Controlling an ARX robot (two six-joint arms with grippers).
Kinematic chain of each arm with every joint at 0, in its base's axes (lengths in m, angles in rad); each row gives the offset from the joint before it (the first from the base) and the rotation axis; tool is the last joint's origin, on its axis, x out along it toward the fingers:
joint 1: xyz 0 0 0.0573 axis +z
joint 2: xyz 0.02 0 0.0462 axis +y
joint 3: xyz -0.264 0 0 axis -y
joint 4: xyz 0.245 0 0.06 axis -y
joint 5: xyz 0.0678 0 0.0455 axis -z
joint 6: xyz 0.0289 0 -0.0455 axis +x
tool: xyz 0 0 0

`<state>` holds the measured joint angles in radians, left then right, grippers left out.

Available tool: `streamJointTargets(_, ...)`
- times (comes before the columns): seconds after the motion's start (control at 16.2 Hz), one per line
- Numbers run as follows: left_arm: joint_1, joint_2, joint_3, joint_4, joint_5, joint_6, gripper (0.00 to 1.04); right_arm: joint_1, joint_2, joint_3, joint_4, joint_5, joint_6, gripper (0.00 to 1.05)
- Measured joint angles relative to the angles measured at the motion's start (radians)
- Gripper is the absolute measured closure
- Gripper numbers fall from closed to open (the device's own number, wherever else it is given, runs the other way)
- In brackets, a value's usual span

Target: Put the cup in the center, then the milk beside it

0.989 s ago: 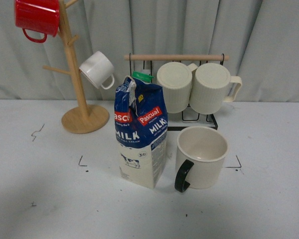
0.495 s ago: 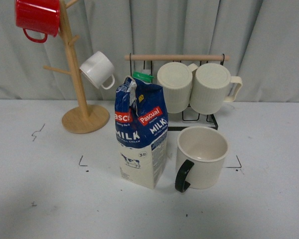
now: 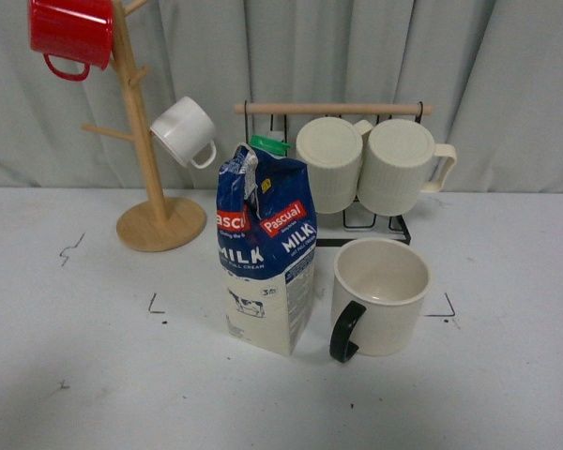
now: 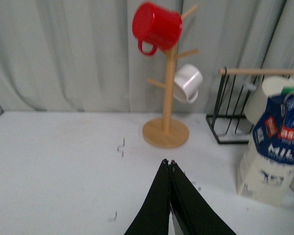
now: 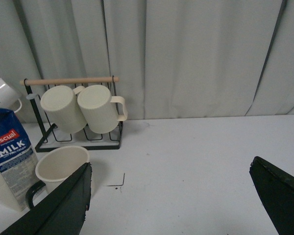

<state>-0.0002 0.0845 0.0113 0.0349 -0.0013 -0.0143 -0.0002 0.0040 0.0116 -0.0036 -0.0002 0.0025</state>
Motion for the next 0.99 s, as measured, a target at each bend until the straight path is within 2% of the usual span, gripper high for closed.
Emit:
streamJointTargets(0.06, 0.0, -0.078, 0.0, -0.038, 0.0, 0.0, 1.03, 0.0, 0.0, 0.0, 0.0, 0.0, 0.0, 0.06)
streamJointTargets(0.31, 0.0, -0.079, 0.0, -0.038, 0.001, 0.0, 1.03, 0.0, 0.0, 0.0, 0.0, 0.0, 0.0, 0.06)
streamJointTargets(0.37, 0.0, -0.079, 0.0, -0.038, 0.001, 0.0, 1.0, 0.0, 0.0, 0.0, 0.0, 0.0, 0.0, 0.06)
streamJointTargets(0.62, 0.0, -0.079, 0.0, -0.038, 0.001, 0.0, 0.64, 0.0, 0.0, 0.0, 0.0, 0.0, 0.0, 0.06)
streamJointTargets(0.8, 0.0, -0.079, 0.0, -0.039, 0.001, 0.0, 0.28, 0.0, 0.0, 0.0, 0.0, 0.0, 0.0, 0.06)
streamJointTargets(0.87, 0.0, -0.079, 0.0, -0.039, 0.001, 0.0, 0.08, 0.0, 0.0, 0.0, 0.0, 0.0, 0.0, 0.06)
streamJointTargets(0.99, 0.0, -0.079, 0.0, -0.039, 0.001, 0.0, 0.07, 0.0, 0.0, 0.0, 0.0, 0.0, 0.0, 0.06)
